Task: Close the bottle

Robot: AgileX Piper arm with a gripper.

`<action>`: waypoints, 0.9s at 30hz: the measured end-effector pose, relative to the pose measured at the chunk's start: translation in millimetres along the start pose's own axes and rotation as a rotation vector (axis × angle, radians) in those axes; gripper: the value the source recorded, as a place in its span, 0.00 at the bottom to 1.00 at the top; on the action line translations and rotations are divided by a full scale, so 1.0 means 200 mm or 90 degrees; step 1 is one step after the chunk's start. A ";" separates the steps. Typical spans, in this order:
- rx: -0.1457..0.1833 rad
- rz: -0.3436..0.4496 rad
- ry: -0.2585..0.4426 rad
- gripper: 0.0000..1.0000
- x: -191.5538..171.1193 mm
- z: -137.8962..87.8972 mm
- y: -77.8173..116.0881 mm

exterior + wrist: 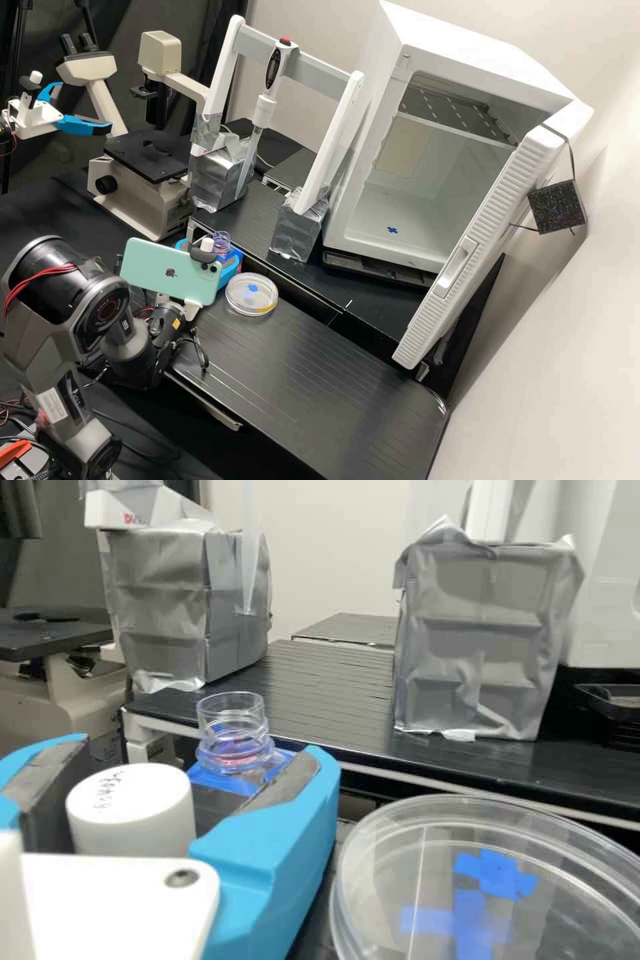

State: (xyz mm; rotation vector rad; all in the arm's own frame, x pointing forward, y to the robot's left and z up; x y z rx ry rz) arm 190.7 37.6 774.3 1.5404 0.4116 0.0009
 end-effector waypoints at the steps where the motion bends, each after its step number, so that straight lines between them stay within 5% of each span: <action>1: 0.000 0.000 0.000 0.00 0.00 0.00 0.00; 27: -0.003 0.000 0.003 0.00 0.00 -0.02 -0.02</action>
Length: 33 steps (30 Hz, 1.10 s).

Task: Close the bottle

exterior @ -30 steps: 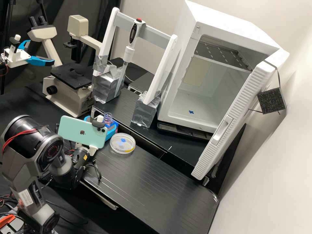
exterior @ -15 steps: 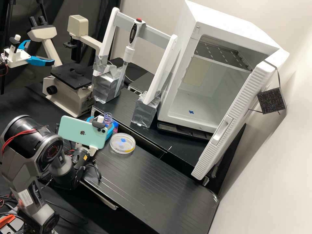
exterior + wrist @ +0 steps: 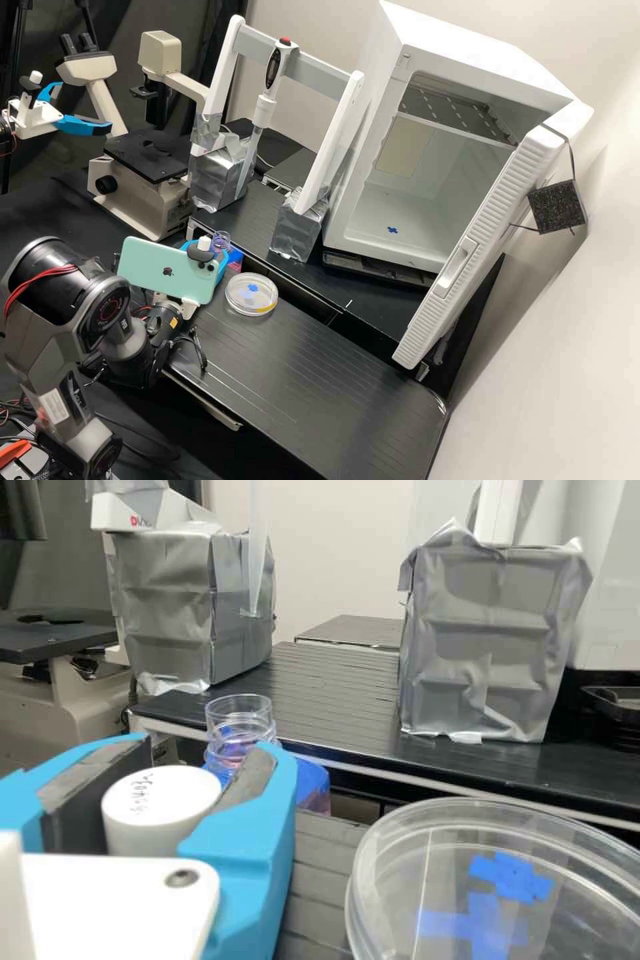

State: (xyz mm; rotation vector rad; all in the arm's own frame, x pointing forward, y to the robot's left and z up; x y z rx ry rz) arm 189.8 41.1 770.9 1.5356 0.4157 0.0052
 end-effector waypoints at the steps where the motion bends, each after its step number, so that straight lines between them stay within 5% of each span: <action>1: 0.000 0.000 0.000 0.00 0.00 0.00 0.00; 18: -0.008 0.009 0.006 0.00 -0.02 -0.01 0.02; 33: -0.004 0.086 0.102 0.00 0.06 -0.17 0.17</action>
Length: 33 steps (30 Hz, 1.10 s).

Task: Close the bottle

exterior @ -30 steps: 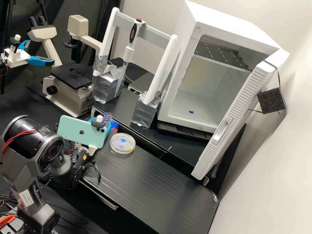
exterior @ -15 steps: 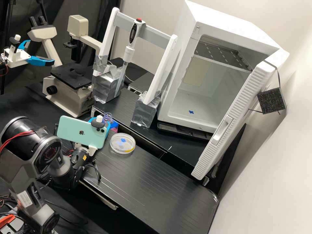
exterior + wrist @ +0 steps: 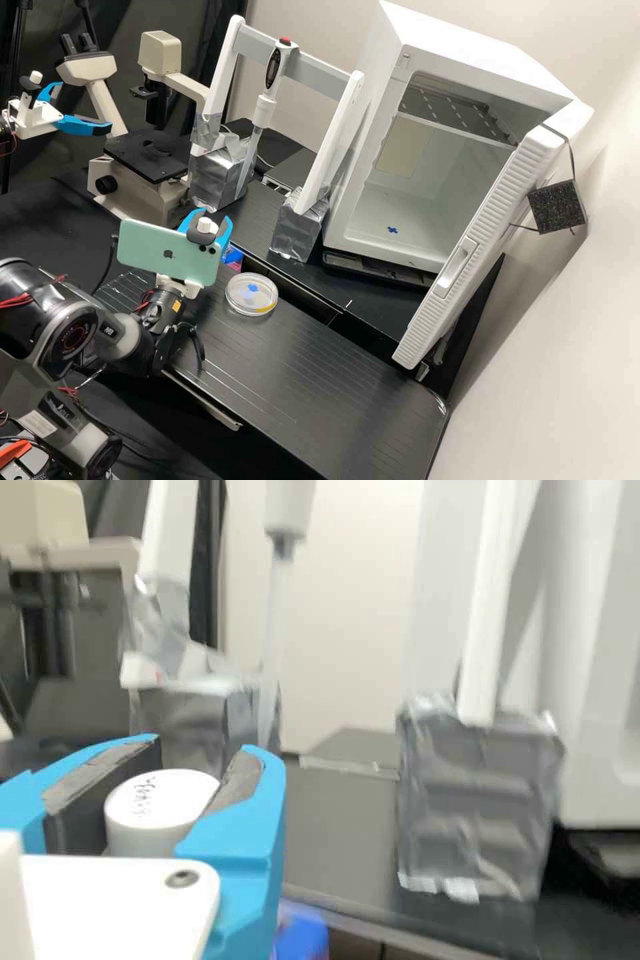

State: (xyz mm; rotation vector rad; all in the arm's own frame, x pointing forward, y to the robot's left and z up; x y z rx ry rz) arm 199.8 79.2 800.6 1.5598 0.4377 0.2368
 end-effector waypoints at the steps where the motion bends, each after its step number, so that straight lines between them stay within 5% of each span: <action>1: 0.002 0.005 0.004 0.00 0.03 -0.01 0.01; 16: 0.001 -0.019 -0.062 0.00 0.24 0.04 0.00; 33: 0.012 -0.065 -0.097 0.00 0.28 0.10 -0.08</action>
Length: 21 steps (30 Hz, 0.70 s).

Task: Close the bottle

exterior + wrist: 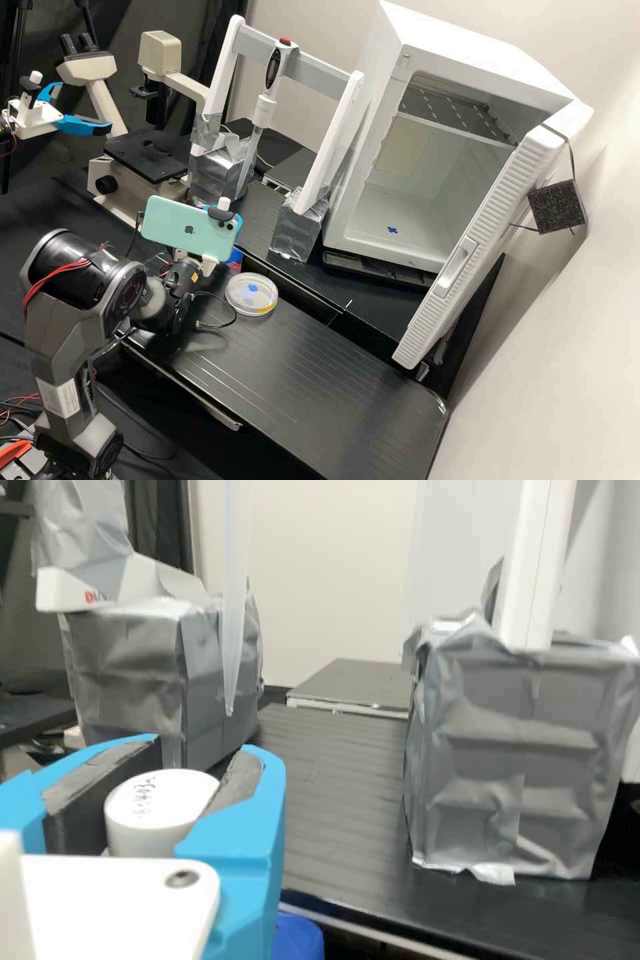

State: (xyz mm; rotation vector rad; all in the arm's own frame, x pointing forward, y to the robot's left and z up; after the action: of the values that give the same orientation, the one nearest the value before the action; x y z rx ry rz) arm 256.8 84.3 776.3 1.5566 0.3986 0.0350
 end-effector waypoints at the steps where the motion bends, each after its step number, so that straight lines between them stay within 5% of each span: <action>1: 0.000 -0.002 -0.002 0.00 0.00 0.01 0.00; 21: 0.001 0.005 0.005 0.00 -0.05 0.04 -0.02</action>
State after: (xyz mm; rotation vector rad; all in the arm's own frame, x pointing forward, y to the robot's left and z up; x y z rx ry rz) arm 249.3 74.4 773.3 1.5605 0.3985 0.0467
